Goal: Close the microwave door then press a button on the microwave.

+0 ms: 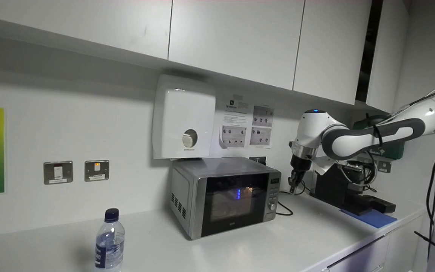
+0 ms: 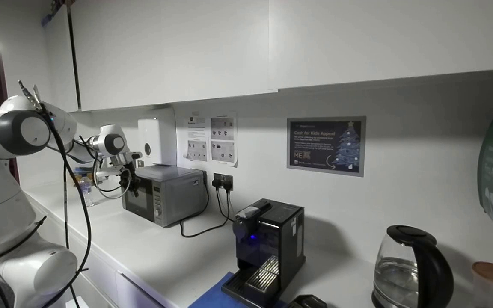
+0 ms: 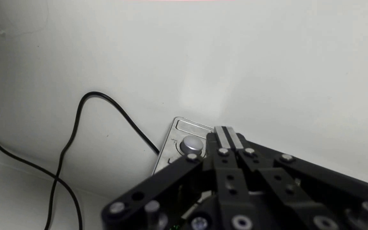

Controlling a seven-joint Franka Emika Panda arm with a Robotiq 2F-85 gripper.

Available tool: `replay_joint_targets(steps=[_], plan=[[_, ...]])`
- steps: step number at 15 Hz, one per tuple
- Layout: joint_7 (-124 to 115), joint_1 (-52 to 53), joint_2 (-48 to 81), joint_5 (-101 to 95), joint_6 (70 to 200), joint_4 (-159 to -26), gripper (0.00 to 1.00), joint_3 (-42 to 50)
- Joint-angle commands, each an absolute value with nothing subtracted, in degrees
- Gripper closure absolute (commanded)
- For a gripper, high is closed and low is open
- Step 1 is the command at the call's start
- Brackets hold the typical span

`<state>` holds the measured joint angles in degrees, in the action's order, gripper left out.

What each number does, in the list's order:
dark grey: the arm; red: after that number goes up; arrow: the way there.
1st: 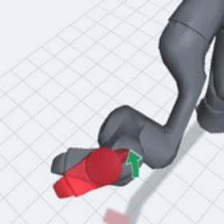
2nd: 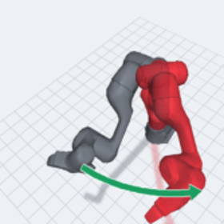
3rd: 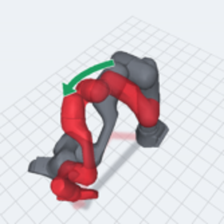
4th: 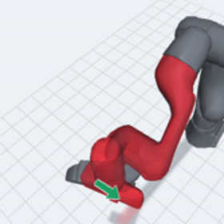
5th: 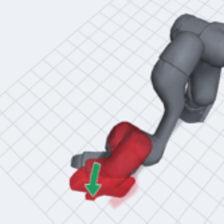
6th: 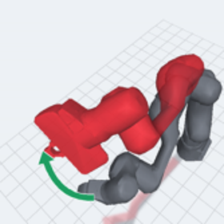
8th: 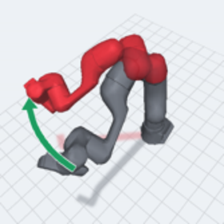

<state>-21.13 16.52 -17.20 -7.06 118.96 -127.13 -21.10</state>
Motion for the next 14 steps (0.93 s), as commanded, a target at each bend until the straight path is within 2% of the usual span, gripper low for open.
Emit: replay_joint_targets(steps=[1, 14], plan=[[-20.00, 16.63, -18.73, -4.49, 113.31, -124.47, 1.00, -20.99], [-25.68, 17.21, -19.06, -1.06, 108.45, -119.65, 1.00, -24.65]])
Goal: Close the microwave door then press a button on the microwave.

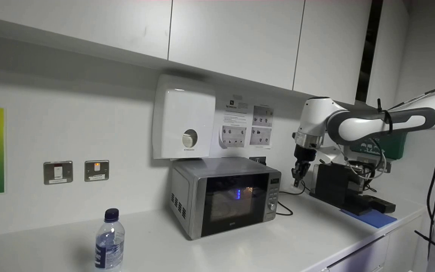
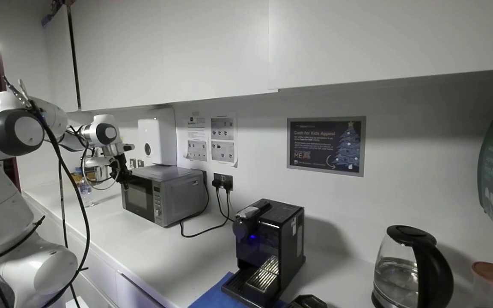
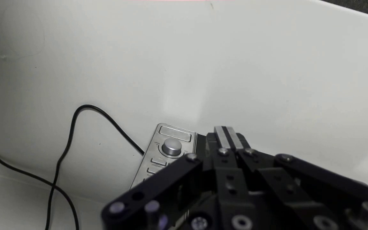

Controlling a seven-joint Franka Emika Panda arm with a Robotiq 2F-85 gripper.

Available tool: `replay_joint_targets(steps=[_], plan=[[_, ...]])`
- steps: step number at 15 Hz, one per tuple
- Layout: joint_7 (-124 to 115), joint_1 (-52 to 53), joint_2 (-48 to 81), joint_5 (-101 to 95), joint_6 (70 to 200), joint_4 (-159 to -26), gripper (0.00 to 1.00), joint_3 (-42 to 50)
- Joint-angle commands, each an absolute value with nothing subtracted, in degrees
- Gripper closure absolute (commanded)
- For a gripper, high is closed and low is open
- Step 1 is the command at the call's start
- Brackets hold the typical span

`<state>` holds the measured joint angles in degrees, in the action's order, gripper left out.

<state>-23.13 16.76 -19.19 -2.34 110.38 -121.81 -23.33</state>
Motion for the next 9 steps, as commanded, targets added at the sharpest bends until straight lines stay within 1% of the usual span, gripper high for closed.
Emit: replay_joint_targets(steps=[1, 9], plan=[[-26.76, 17.34, -18.81, -1.00, 108.68, -119.34, 1.00, -25.30], [-40.21, 17.88, -15.24, -2.22, 108.14, -115.85, 1.00, -32.16]])
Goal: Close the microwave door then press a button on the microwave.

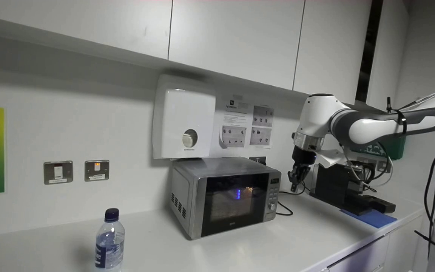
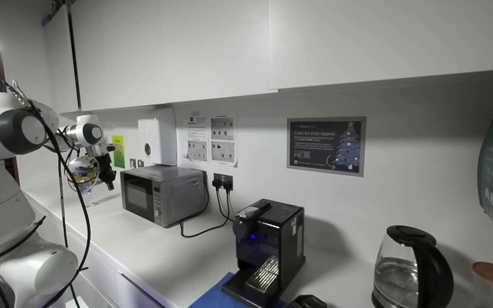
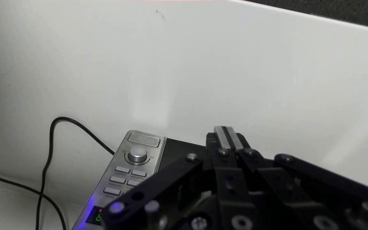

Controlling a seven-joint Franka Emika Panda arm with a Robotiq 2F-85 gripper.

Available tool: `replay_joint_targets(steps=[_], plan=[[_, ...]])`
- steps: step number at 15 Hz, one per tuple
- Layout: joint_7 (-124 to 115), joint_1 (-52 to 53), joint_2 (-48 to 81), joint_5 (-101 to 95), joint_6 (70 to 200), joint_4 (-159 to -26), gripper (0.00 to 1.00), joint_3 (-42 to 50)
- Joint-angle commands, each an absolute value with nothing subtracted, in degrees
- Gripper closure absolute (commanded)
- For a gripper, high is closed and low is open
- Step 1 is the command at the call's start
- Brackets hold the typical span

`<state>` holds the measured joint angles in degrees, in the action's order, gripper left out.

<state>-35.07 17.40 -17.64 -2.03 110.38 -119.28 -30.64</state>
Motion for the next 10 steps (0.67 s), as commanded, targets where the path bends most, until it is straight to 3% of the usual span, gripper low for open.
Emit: replay_joint_targets(steps=[1, 8, 9, 10], plan=[[-42.20, 17.87, -14.92, -2.37, 107.87, -115.40, 1.00, -32.98], [-51.86, 17.60, -14.04, -3.99, 109.03, -114.55, 1.00, -35.99], [-52.08, 17.65, -13.92, -4.23, 109.53, -114.55, 0.74, -36.14], [-52.08, 17.72, -13.82, -4.19, 109.80, -114.50, 0.73, -36.21]])
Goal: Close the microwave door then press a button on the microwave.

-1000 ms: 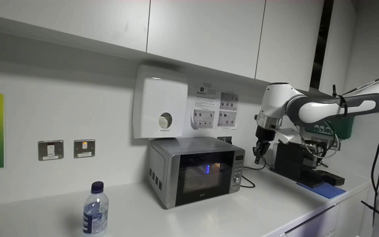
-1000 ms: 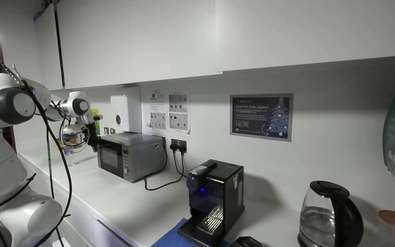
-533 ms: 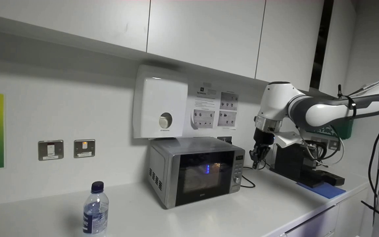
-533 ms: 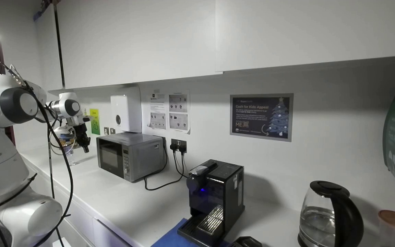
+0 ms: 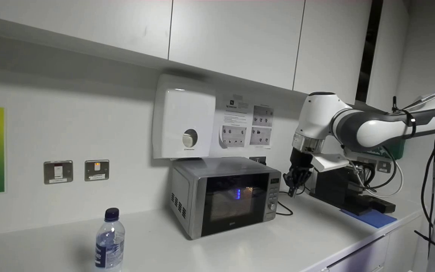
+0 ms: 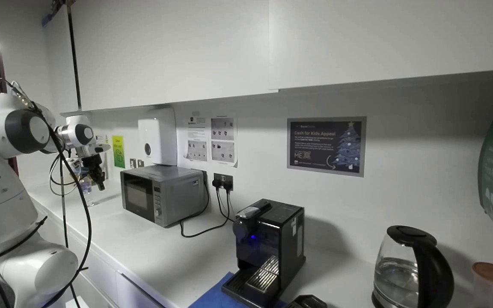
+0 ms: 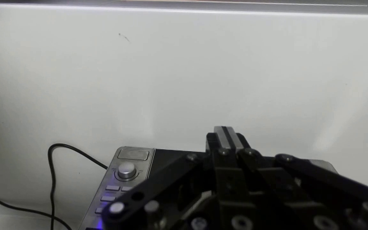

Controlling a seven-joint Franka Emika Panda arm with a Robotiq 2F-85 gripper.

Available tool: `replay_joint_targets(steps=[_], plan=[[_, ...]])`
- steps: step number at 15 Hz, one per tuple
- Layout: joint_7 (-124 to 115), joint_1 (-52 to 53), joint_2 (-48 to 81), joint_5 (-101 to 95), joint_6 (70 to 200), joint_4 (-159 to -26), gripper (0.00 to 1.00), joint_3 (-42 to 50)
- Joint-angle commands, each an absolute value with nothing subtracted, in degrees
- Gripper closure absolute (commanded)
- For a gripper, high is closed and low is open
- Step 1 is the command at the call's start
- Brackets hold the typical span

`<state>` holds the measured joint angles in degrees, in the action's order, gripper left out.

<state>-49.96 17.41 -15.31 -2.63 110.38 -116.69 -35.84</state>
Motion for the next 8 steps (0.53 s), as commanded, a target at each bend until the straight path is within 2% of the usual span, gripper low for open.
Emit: replay_joint_targets(steps=[1, 8], plan=[[-52.15, 17.73, -13.68, -4.28, 109.88, -114.39, 0.66, -36.33], [-51.73, 17.77, -12.82, -5.84, 110.21, -113.42, 0.15, -36.66]])
